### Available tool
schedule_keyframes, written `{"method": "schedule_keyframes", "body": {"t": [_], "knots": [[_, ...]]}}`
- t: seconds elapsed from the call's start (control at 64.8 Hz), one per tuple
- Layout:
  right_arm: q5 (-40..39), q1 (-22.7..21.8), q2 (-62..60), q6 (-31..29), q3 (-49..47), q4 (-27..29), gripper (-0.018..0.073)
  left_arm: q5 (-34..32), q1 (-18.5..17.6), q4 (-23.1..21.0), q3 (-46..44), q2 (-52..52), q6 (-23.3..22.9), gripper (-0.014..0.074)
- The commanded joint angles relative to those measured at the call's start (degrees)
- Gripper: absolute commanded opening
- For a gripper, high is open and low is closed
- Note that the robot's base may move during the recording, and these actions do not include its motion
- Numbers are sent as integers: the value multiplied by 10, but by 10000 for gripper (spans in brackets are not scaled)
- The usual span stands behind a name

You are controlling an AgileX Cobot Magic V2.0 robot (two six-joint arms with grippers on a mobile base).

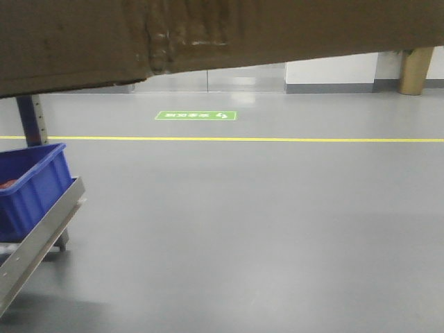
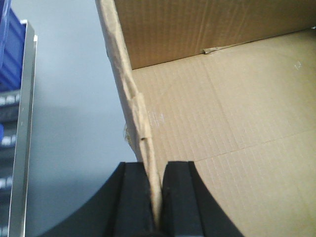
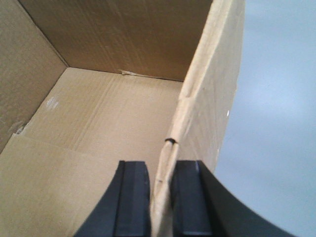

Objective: Grab carton from right shelf to conveyor
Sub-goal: 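Carry the box in both grippers while driving toward the red conveyor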

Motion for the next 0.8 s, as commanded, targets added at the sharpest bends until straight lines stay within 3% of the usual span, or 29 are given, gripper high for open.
{"method": "schedule_keyframes", "body": {"t": [0.0,0.787], "knots": [[-43,5,-7,-13,-3,38,-69,-25,-7,-16,-1,-2,4,-6],[-43,5,-7,-13,-3,38,-69,-26,-7,11,-1,-2,4,-6]]}}
